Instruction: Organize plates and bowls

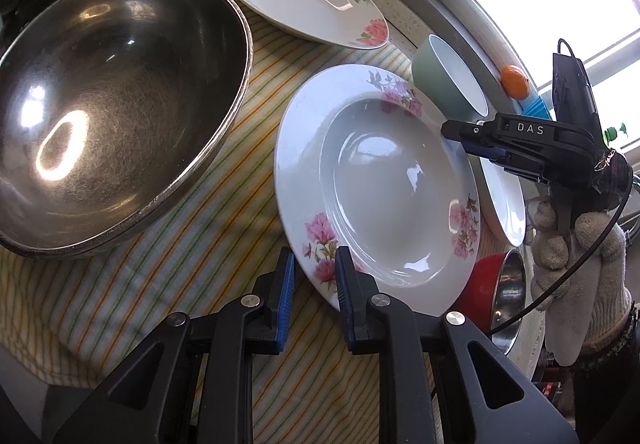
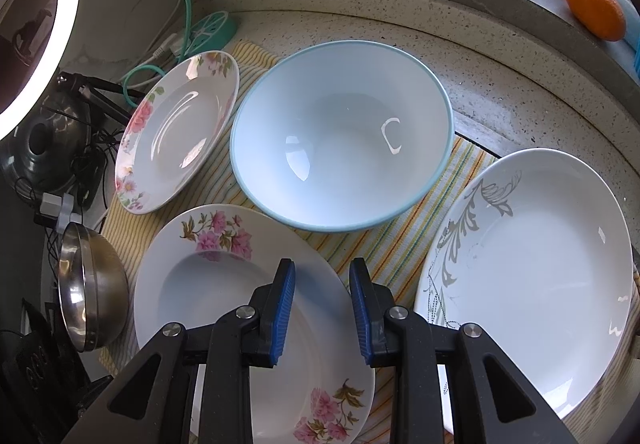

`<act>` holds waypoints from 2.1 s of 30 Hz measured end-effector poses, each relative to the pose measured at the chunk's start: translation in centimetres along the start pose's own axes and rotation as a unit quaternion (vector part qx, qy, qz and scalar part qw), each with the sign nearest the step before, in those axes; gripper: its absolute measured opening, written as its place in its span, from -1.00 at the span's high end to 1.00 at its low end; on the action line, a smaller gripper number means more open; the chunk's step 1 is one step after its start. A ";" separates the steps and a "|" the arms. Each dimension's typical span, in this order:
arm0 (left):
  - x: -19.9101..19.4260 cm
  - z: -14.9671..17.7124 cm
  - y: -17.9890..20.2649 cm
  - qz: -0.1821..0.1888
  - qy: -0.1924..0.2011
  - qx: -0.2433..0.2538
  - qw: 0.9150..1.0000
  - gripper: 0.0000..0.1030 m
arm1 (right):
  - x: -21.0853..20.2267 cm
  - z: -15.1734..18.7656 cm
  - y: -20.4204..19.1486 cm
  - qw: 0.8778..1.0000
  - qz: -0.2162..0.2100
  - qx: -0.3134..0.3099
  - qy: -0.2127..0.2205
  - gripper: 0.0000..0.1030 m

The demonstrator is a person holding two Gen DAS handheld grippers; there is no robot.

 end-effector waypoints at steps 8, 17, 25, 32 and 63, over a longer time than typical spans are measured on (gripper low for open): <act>0.0 0.1 0.0 -0.006 0.001 0.000 1.000 0.65 | 0.0 0.1 0.2 1.000 -0.016 0.009 -0.004 0.51; -0.2 0.2 -0.5 -0.012 0.001 -0.003 1.000 0.65 | -0.1 0.5 -0.3 1.000 -0.016 0.007 -0.010 0.51; -0.6 0.3 -0.9 -0.016 0.002 -0.001 1.000 0.65 | 0.0 1.0 -0.9 1.000 -0.017 0.007 -0.014 0.50; -1.0 0.3 -1.4 -0.018 0.007 -0.002 1.000 0.65 | 0.1 1.7 -1.3 1.000 -0.013 0.008 -0.019 0.51; -1.7 1.9 -2.6 -0.023 -0.003 0.006 1.000 0.65 | -0.2 4.6 -2.8 0.999 0.006 -0.010 -0.034 0.50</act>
Point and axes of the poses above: each gripper's, at about its wrist camera, not at the fingertips, and x roughly the way its jaws point, y to its right, z to its underside, the point moved 9 cm from there along x, roughly the way its jaws point, and after that the axes turned 11 degrees about -y, right-handed, at the moved point
